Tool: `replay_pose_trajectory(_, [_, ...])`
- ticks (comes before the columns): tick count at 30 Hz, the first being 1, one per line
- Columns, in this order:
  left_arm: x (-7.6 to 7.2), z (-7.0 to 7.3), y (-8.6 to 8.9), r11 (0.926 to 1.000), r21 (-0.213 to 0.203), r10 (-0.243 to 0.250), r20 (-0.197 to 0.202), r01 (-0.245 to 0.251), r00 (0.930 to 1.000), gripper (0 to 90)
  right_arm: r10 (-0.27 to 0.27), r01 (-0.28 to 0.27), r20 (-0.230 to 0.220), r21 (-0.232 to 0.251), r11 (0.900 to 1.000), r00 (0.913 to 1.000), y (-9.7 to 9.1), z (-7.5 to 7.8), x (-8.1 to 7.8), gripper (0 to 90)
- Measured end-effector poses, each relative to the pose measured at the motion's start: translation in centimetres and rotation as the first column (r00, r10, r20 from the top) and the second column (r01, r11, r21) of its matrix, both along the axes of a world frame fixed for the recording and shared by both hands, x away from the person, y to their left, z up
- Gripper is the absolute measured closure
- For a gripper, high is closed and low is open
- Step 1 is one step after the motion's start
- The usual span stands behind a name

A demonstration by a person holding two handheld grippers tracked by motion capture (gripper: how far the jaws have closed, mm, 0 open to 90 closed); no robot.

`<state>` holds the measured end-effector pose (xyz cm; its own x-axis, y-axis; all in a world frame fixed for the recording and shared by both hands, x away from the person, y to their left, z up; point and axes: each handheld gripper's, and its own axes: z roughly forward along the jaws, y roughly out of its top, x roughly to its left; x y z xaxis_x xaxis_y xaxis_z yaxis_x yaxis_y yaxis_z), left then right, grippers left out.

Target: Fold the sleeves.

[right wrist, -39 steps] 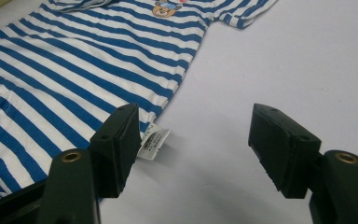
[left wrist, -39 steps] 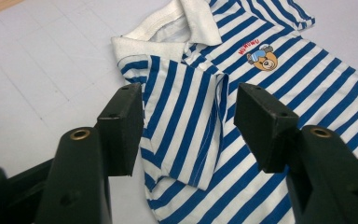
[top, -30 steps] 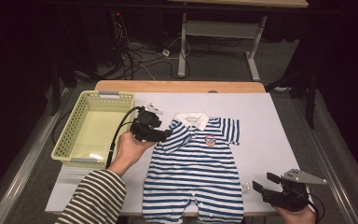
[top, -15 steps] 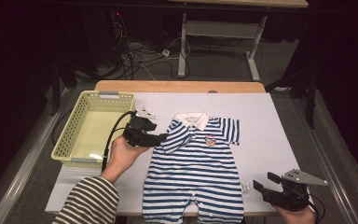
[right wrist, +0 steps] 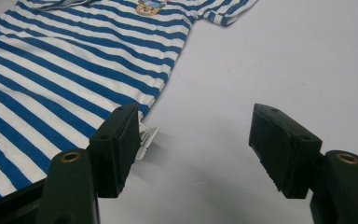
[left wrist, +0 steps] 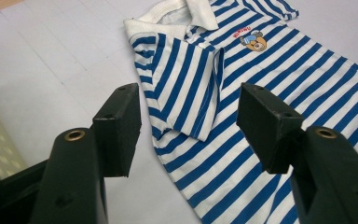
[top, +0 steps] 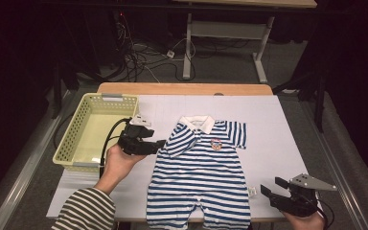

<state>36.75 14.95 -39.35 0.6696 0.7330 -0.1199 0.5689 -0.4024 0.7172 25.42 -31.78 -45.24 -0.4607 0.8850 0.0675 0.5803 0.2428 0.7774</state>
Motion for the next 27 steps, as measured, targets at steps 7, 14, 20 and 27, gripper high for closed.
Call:
replay_pose_trajectory(7, [-0.6, -0.2, 0.6, 0.9999, -0.016, 0.007, 0.003, -0.007, 1.0000, 38.7, -0.002, 0.002, 0.001, -0.003, 1.0000, 1.0000, 0.0, 0.0, 0.0, 34.6])
replay_pose_trajectory(14, [-1.3, -0.5, 1.2, 0.9997, -0.020, 0.012, 0.003, -0.012, 0.9999, 38.3, 0.001, -0.001, -0.001, -0.003, 1.0000, 1.0000, 0.1, 0.0, 0.0, 34.0])
replay_pose_trajectory(20, [-1.9, -0.8, 1.9, 0.9991, -0.037, 0.020, 0.007, -0.020, 0.9998, 38.3, 0.003, -0.003, -0.005, -0.001, 1.0000, 1.0000, 0.1, -0.1, 0.0, 34.0])
replay_pose_trajectory(27, [-2.7, -0.9, 2.4, 0.9990, -0.036, 0.025, 0.024, -0.025, 0.9994, 38.3, 0.006, -0.006, -0.013, -0.002, 1.0000, 0.9999, 0.1, -0.1, 0.1, 33.8])
